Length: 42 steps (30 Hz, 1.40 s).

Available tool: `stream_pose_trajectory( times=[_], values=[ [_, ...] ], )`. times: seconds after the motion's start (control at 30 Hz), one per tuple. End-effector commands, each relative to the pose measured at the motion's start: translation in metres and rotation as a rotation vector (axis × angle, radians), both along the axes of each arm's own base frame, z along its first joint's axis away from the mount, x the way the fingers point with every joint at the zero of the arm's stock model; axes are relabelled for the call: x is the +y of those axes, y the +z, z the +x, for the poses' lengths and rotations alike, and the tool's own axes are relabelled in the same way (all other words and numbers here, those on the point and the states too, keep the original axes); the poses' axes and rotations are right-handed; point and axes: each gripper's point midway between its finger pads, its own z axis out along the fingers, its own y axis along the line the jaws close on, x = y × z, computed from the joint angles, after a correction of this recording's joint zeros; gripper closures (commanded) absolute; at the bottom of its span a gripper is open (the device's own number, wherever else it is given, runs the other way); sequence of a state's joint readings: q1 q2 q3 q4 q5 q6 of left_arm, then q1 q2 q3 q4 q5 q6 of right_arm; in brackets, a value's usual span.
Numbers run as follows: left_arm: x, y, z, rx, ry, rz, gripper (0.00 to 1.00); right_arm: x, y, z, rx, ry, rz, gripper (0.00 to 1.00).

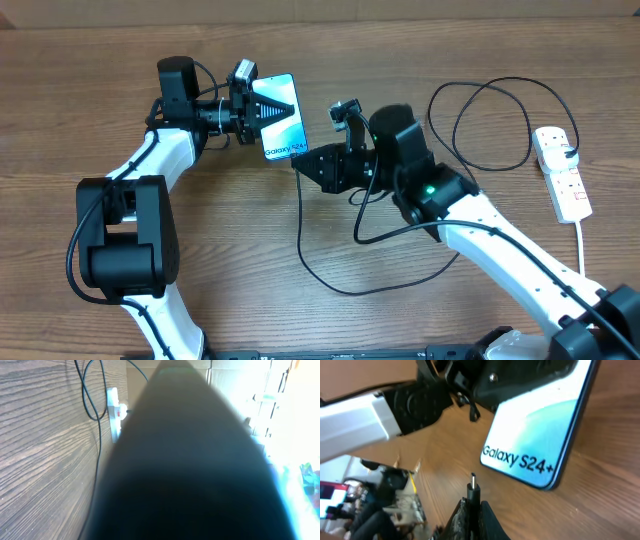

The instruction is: Plug charger to phone and switch on socket

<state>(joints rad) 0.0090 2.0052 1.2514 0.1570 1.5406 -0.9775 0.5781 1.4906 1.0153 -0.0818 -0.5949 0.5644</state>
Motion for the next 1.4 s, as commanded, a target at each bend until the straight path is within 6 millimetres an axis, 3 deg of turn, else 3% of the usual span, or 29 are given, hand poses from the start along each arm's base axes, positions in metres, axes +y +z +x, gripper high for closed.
stream_pose_trajectory(
  times=[0.0,0.17,0.37,0.53,0.73,1.37],
  values=[
    [0.000,0.006,-0.002,-0.017,-0.016,-0.011,0.96,0.001,-0.019,-0.009,0.071,-0.026,0.021,0.96],
    [0.000,0.006,-0.002,-0.018,-0.016,-0.011,0.96,-0.001,-0.031,-0.012,0.084,-0.034,0.042,0.96],
    [0.000,0.006,-0.002,-0.018,-0.016,-0.011,0.96,0.002,-0.030,-0.012,0.059,-0.012,0.046,0.96],
    [0.000,0.006,-0.002,-0.021,-0.018,-0.011,0.96,0.006,-0.046,-0.009,0.108,-0.011,0.044,0.96],
    [-0.002,0.006,-0.002,-0.030,-0.021,-0.011,0.96,0.020,-0.027,-0.011,0.061,0.068,0.147,0.96],
    [-0.002,0.007,-0.003,-0.030,-0.024,-0.013,0.96,0.008,-0.040,0.004,0.173,-0.062,0.126,0.96]
  ],
)
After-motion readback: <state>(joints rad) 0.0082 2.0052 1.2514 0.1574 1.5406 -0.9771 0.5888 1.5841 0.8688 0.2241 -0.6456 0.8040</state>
